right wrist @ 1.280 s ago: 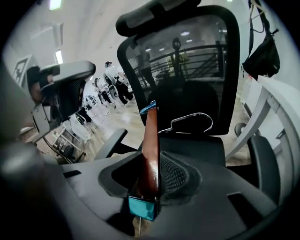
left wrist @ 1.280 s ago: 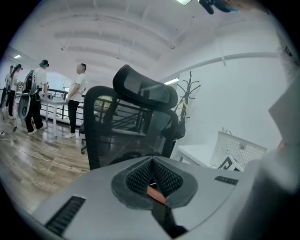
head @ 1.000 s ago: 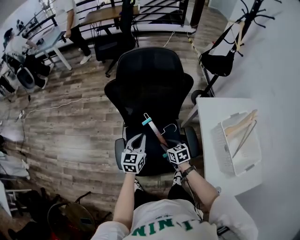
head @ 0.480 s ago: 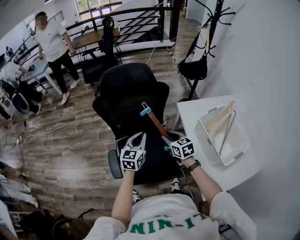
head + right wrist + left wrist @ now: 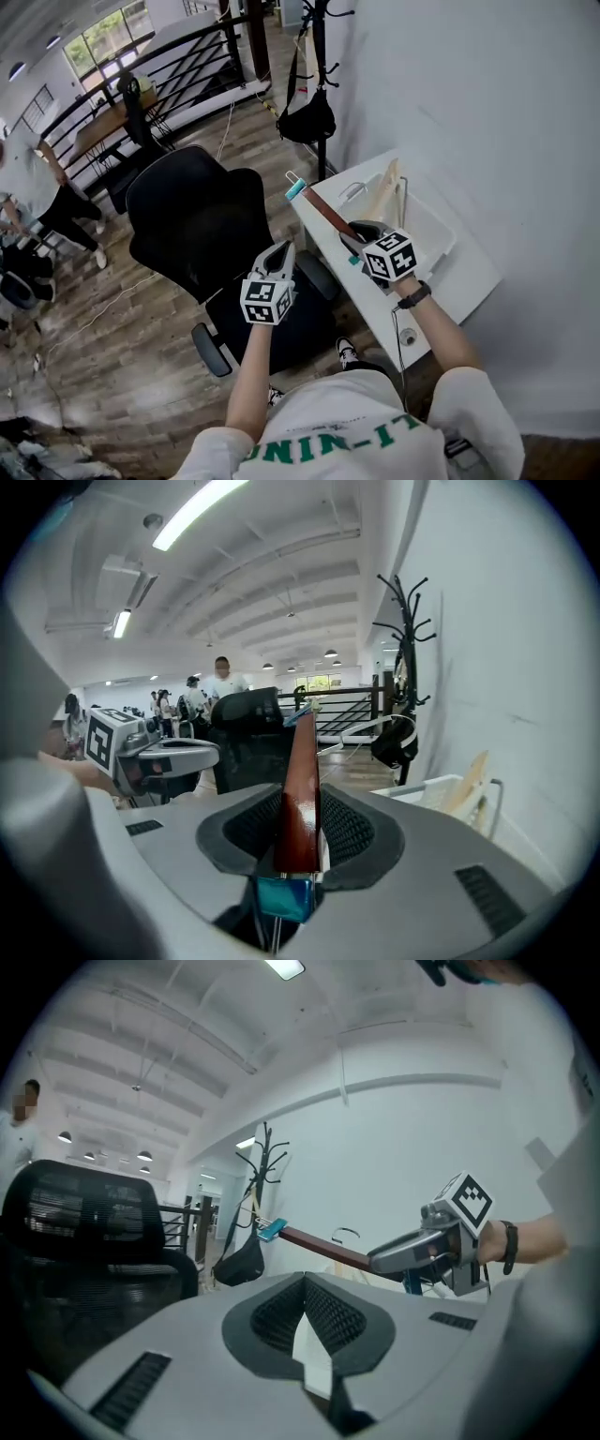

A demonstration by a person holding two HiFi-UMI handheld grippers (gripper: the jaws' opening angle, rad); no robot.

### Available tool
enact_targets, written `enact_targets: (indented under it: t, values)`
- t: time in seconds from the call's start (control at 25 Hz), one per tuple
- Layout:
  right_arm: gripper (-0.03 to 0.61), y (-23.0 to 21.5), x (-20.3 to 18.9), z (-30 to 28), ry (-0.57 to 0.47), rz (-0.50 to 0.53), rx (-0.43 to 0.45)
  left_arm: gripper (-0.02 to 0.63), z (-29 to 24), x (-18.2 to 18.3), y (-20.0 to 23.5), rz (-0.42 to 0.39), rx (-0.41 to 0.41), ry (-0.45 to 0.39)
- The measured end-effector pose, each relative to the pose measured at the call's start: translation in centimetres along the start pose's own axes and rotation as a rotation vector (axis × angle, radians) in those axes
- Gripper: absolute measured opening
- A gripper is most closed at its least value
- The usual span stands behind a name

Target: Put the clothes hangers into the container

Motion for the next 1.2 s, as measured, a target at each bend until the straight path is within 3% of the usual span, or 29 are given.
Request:
enact_targets:
  t: [0.28,0.52,0.68,0.84,1.08,1.2]
  values:
    - [0.140,-8.6,-3.9,7.9,0.072,0.000,-0.154,0.011,-5.8,-1.3,-6.9,-0.006,-0.134,0.043]
    - [0.140,-11.9,-10.0,9.7,0.203,-0.031,-0.167,0.011,-8.8,-3.4,-10.5,0.007,-0.192,0.087]
    - [0.140,-12.2,-14.1,8.1,0.322,-0.066,-0.117,0.011,-10.2,-4.6,-11.7,0.014,-0.208,0.113]
    - [0.141,-10.6,-16.3,5.7,0.420,-0.118,0.026,0.011,-10.9,-5.4,-12.1,0.026,-0.222,0.128]
    - [0.138,-8.6,-21.1,3.2,0.669,-0.130,0.175,0.011,-10.6,-6.9,-12.8,0.062,-0.244,0.135]
    - [0.140,-9.0,-22.9,1.9,0.749,-0.091,0.169,0.011,-10.6,-7.4,-12.6,0.066,-0.237,0.144]
Point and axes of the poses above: the fingertips, and each gripper's own axes: z backward along the fingers, y to its left, x out of its top, the point moved 1 cm from there along z, backward along the fingers, and after that the axes turned 12 degrees about z, right-handed, at the moved point
